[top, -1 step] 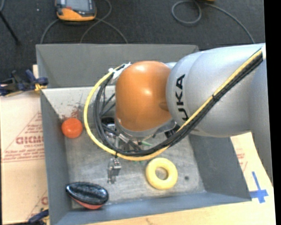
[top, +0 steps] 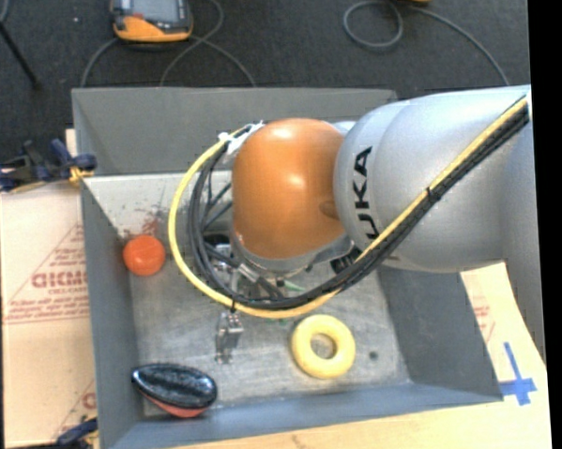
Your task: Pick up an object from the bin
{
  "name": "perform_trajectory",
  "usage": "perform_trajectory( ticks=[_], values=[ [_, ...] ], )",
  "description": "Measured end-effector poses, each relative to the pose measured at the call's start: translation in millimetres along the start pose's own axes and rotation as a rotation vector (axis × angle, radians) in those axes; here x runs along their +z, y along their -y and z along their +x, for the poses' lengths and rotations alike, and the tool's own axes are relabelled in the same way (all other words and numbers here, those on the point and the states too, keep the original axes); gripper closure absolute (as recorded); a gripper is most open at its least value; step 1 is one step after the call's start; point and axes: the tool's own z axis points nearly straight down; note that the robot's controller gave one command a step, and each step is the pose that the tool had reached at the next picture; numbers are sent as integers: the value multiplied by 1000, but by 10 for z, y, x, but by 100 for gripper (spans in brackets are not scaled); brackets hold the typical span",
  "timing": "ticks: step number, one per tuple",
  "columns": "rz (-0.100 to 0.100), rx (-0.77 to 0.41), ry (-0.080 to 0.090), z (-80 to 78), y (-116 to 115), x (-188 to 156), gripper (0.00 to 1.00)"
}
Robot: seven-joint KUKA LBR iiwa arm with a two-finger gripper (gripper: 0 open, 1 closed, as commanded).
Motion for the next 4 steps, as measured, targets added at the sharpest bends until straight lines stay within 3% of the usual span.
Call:
perform_trajectory(
  ticks=[1,2,3,4],
  values=[
    [-1,-59,7,96,-111,376,0],
    [1,-293,8,231,-254,1420,100],
    [-3,-291,12,233,-265,1445,0],
    [-3,-291,12,235,-265,1446,0]
  ],
)
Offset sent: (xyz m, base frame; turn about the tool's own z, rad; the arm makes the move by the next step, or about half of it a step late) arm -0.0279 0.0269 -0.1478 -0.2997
